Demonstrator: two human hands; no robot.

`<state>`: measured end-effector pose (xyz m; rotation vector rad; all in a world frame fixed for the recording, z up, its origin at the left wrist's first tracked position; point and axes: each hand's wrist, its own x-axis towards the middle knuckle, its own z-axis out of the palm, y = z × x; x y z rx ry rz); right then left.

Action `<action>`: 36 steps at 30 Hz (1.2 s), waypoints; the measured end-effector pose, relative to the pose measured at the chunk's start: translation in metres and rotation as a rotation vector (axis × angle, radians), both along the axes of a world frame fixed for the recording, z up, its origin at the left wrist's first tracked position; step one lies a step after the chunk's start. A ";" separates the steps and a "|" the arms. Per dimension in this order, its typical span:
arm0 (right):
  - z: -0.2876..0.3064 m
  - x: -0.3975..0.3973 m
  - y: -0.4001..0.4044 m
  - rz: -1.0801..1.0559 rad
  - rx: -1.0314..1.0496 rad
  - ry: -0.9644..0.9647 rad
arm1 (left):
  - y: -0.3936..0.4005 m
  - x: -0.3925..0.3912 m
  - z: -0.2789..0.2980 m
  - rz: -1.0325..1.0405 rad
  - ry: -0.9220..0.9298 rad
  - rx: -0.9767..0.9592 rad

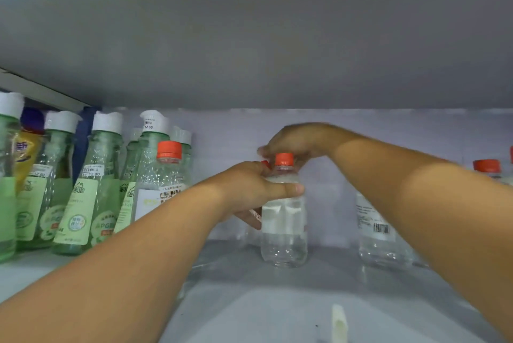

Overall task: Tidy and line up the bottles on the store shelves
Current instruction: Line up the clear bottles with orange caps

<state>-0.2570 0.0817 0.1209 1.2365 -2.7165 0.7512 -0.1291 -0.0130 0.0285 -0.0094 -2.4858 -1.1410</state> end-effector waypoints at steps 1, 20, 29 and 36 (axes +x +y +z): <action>0.008 0.002 0.008 0.004 -0.079 -0.112 | 0.001 -0.002 -0.001 0.012 0.020 -0.022; 0.000 0.030 0.067 -0.185 0.197 0.113 | 0.021 -0.031 0.036 0.430 -0.178 -0.620; -0.020 0.000 0.033 -0.229 0.072 0.104 | -0.001 -0.050 0.028 0.489 -0.152 -0.423; -0.026 -0.006 0.011 -0.217 0.060 0.176 | -0.012 -0.052 0.024 0.512 -0.136 -0.517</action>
